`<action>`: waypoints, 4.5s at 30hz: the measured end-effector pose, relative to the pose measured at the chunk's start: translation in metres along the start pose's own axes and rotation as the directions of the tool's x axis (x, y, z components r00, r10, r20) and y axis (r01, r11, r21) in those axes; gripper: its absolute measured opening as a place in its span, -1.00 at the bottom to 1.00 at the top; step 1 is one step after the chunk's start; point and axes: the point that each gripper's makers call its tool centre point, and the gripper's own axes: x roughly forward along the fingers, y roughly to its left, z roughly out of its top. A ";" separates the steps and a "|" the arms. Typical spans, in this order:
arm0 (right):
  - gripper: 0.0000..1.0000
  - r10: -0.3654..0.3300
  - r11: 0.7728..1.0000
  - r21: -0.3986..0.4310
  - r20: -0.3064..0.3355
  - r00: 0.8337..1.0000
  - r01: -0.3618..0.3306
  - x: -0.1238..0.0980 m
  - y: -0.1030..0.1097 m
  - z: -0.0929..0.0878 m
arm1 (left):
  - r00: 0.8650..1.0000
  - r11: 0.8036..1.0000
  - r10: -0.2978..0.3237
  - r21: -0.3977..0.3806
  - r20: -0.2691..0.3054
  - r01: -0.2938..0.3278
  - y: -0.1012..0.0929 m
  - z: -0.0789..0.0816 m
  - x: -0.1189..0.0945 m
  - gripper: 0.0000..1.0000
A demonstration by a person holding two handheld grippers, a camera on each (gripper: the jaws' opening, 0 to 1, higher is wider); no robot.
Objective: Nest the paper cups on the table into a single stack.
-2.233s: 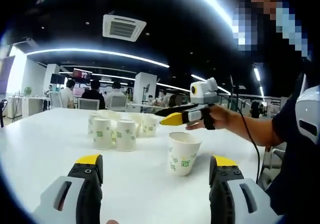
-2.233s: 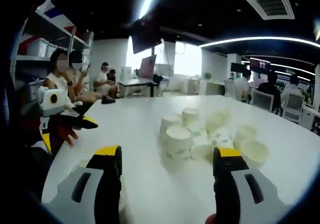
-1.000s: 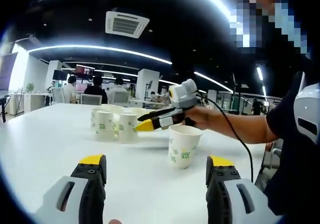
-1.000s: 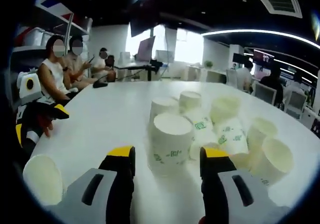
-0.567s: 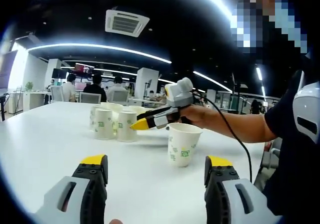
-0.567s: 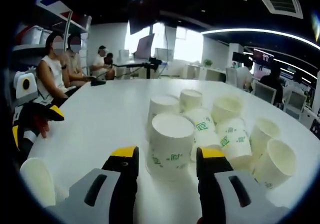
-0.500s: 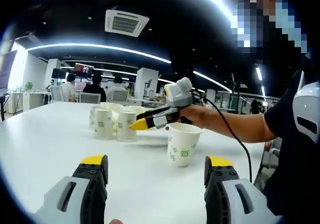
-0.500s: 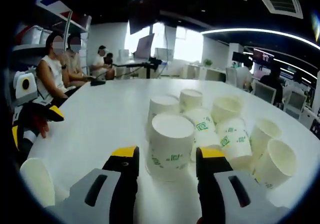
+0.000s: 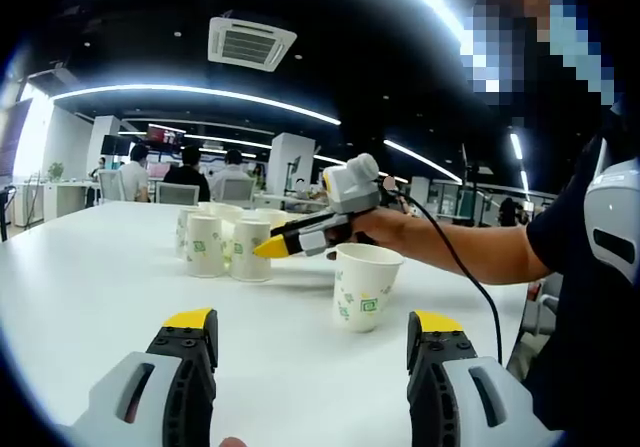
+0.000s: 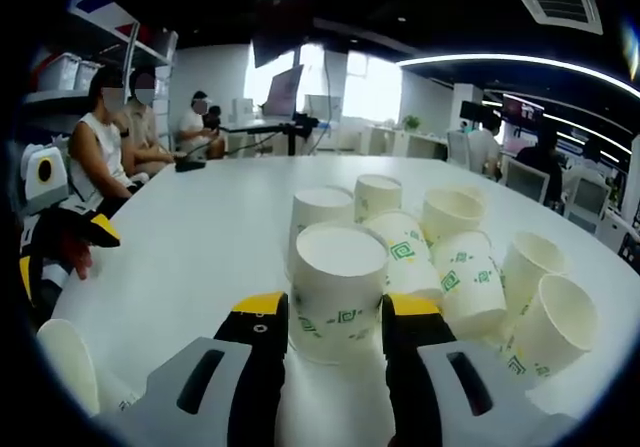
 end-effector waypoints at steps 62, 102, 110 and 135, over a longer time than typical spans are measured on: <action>-0.27 0.017 0.885 0.402 0.476 0.879 -0.235 -0.109 0.015 0.078 | 0.996 1.000 -0.017 0.023 0.083 0.015 -0.025 0.042 0.005 0.50; -0.28 0.045 0.531 0.549 0.742 0.669 -0.645 -0.166 0.045 0.088 | 0.958 0.997 -0.073 0.008 0.276 0.074 -0.070 0.118 0.080 -0.54; -0.28 0.042 0.511 0.558 0.744 0.667 -0.654 -0.166 0.047 0.083 | 0.955 0.998 -0.060 -0.018 0.292 0.068 -0.069 0.119 0.089 -0.75; -0.26 0.062 0.517 0.549 0.742 0.668 -0.657 -0.165 0.047 0.082 | 0.948 0.995 -0.092 0.005 0.305 0.095 -0.072 0.123 0.086 -0.95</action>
